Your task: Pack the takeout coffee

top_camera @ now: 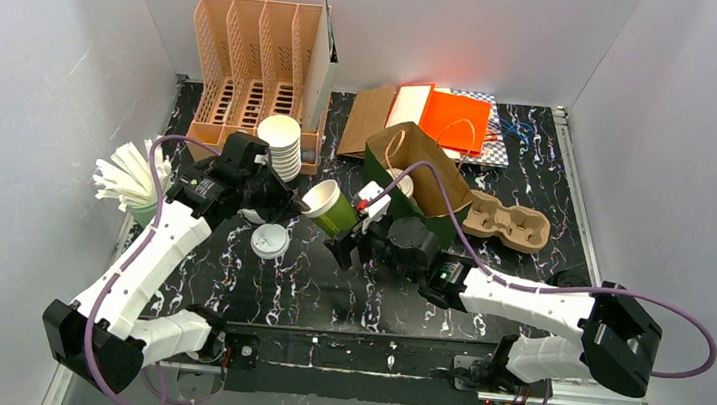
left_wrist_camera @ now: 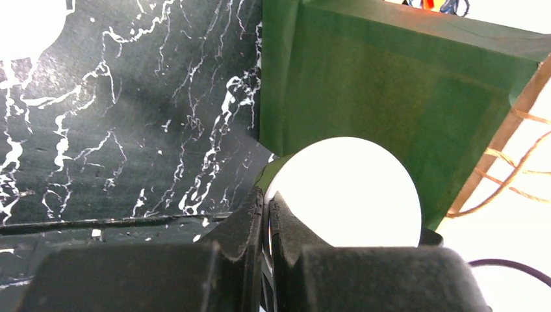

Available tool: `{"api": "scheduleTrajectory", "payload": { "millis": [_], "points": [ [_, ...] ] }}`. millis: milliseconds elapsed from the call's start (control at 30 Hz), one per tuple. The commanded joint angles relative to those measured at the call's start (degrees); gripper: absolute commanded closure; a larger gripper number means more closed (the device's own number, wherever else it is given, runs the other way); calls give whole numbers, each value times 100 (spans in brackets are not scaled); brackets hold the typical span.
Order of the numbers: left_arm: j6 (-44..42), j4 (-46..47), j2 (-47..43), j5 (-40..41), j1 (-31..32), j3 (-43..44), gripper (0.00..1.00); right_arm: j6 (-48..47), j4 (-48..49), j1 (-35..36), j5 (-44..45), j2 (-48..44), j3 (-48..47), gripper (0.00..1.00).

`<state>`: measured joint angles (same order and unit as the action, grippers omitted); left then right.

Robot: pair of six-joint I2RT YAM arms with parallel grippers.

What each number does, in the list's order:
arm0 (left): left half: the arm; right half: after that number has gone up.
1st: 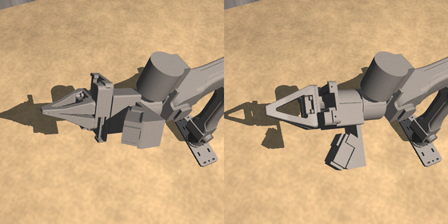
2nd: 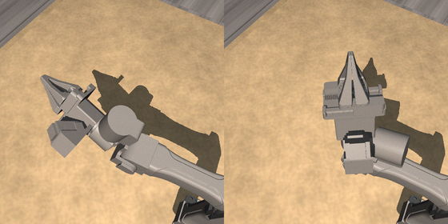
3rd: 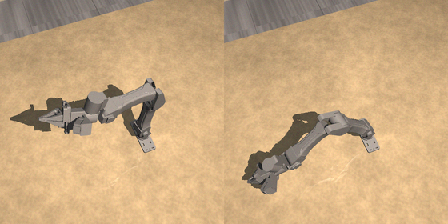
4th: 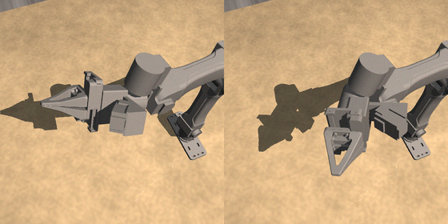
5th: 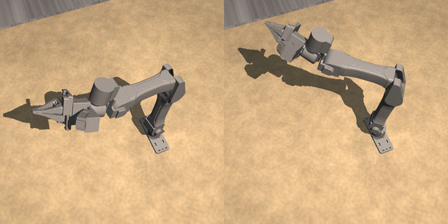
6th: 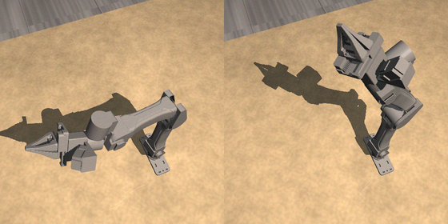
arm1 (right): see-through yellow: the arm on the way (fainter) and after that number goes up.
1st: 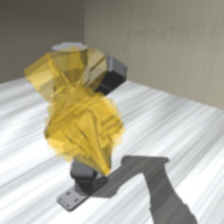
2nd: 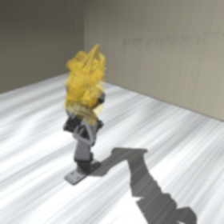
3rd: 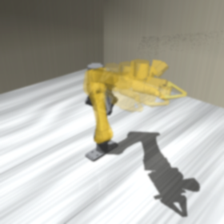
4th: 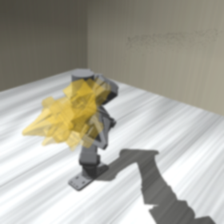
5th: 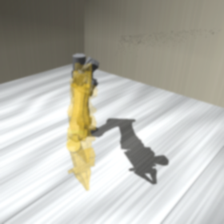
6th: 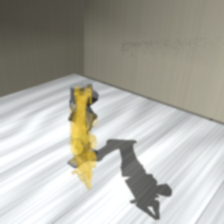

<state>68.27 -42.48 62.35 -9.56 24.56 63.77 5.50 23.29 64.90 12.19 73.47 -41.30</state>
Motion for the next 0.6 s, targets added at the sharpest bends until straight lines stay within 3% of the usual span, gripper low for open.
{"api": "scheduleTrajectory", "payload": {
  "millis": [0, 267, 467, 567],
  "points": [
    [-305, -41, 93, 125, -21, 107, 100, -57, -143, 20, 223, -168, -372, 2],
    [-1056, 207, 236, 939, 82, -226, 100, 825, -2149, 64, 358, -939, -1258, 2],
    [-1281, 843, 444, 2243, 1092, -614, 100, 829, -3941, 68, 791, -991, -2658, 2],
    [-1319, 1163, 612, 2841, 1546, -752, 100, 729, -4767, 67, 1487, -694, -3504, 2]
  ]
}}
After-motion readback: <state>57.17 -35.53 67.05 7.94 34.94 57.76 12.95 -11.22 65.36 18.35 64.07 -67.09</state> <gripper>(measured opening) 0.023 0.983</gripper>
